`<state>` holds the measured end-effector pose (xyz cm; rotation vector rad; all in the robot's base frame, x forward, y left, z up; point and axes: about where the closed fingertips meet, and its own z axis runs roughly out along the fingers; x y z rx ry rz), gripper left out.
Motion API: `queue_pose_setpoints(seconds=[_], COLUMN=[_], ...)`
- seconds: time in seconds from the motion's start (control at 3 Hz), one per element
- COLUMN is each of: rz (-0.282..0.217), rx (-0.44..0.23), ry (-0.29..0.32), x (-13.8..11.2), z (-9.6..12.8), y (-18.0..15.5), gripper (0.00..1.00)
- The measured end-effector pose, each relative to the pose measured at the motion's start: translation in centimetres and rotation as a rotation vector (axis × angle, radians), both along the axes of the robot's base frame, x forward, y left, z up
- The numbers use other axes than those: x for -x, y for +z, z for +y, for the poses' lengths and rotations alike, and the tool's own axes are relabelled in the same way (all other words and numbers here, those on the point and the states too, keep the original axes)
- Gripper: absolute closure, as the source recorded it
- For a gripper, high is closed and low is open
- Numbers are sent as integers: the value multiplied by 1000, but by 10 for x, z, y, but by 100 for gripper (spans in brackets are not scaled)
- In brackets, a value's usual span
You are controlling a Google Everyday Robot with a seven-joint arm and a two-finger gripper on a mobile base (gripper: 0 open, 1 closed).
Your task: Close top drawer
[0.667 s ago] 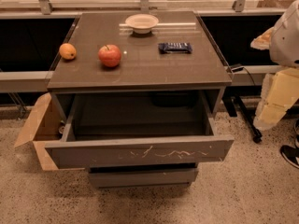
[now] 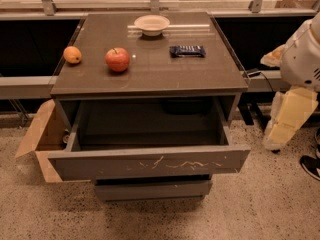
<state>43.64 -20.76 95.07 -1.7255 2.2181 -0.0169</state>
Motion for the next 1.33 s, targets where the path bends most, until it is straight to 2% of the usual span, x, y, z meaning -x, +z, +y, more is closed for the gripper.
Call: queue_pose_setpoints(seconds=[0.33, 0.67, 1.0, 1.33], rz=[34, 107, 109, 124], rx=[-69, -140, -130, -131], ry=[23, 58, 68, 123], x=[5, 14, 14, 19], z=[16, 45, 48, 55], y=[-41, -98, -104, -144], gripper=[0, 0, 0, 0])
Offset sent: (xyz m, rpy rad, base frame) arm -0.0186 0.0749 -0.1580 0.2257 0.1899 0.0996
